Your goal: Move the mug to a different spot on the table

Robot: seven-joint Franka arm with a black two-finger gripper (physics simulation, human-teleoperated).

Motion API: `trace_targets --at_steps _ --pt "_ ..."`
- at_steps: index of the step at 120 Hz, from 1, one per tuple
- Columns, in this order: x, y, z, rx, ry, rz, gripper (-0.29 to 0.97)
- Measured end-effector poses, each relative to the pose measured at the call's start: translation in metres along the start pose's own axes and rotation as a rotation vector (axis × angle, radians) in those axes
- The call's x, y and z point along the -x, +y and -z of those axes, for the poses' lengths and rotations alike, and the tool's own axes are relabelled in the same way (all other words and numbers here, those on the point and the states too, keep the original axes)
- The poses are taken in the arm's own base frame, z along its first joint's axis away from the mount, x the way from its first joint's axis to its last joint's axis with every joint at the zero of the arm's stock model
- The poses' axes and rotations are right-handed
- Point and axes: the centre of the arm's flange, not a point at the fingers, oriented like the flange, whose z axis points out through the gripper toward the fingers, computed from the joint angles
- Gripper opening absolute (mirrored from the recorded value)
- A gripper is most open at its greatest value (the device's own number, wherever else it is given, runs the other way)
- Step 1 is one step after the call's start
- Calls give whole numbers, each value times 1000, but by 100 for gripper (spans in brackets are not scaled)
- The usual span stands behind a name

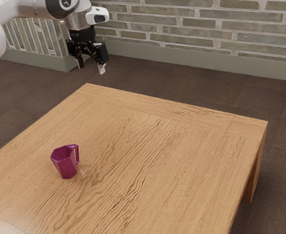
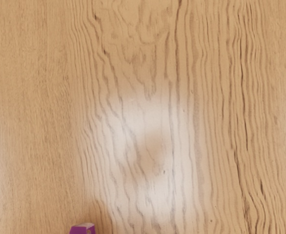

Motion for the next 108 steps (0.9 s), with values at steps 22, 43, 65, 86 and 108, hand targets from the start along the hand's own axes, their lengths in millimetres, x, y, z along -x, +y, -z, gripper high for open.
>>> trace_targets --at_steps 22,43,65,86,108 --pt "-15 -10 -46 -9 -70 8 68" --pt "-26 -18 -100 -49 -163 -49 68" --pt "-20 -19 -143 -70 -252 -143 68" --pt "-7 -21 -187 -69 -344 -209 68" --pt "-8 -28 -229 -62 -412 -241 68"
